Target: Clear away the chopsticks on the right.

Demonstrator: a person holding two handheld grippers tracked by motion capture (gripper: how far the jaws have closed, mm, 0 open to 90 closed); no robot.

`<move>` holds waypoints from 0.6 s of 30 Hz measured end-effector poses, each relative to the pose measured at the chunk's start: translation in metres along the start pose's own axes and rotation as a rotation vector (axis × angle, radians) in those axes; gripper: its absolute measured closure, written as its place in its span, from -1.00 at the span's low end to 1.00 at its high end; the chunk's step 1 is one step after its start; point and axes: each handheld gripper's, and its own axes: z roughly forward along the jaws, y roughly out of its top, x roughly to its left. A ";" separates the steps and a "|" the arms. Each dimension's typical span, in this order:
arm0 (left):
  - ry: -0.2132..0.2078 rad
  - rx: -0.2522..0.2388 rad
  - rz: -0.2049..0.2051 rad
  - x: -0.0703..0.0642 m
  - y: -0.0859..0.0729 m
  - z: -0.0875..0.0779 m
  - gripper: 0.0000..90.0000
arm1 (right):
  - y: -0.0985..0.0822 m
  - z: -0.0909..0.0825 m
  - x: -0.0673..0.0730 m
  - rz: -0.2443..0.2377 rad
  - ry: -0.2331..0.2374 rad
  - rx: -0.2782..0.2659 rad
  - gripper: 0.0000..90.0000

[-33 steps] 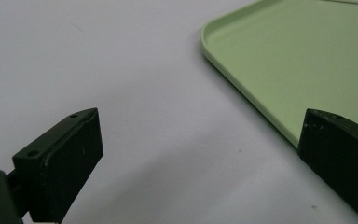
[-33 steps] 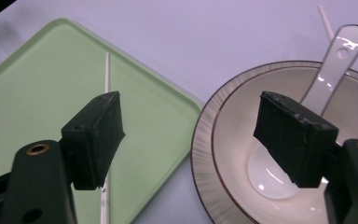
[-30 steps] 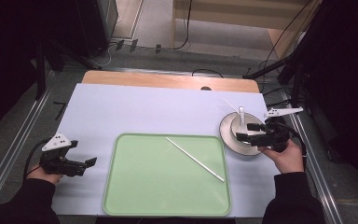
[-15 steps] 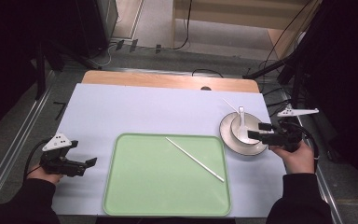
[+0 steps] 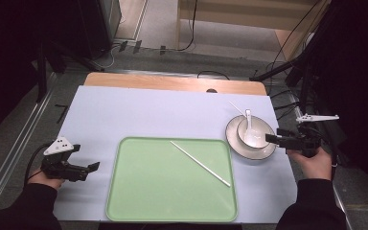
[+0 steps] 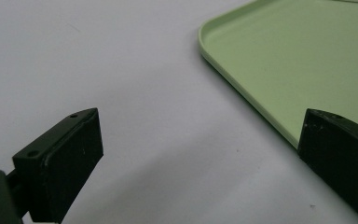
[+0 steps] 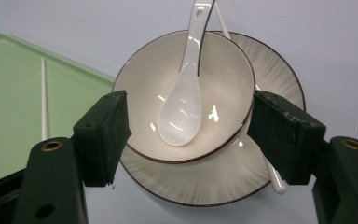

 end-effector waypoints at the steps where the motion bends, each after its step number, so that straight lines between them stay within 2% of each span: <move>1: 0.000 0.000 0.000 0.000 0.000 0.000 -1.00 | -0.001 0.000 -0.002 0.001 -0.002 0.001 -0.33; 7: 0.001 0.000 -0.002 0.000 0.000 0.000 -1.00 | -0.007 -0.003 -0.013 0.026 -0.028 -0.018 -0.27; 12: -0.003 0.000 0.000 0.000 0.000 0.000 -1.00 | -0.011 -0.003 -0.019 0.021 -0.050 -0.022 -0.25; 14: -0.003 0.000 0.001 0.000 0.000 0.000 -1.00 | -0.013 -0.003 -0.022 0.032 -0.056 -0.021 -0.22; 16: 0.000 0.001 -0.002 0.000 0.000 0.000 -1.00 | -0.015 -0.003 -0.027 0.054 -0.062 -0.016 -0.11; 18: 0.000 0.002 0.000 0.000 0.000 0.000 -1.00 | -0.017 -0.003 -0.030 0.074 -0.083 -0.008 -0.07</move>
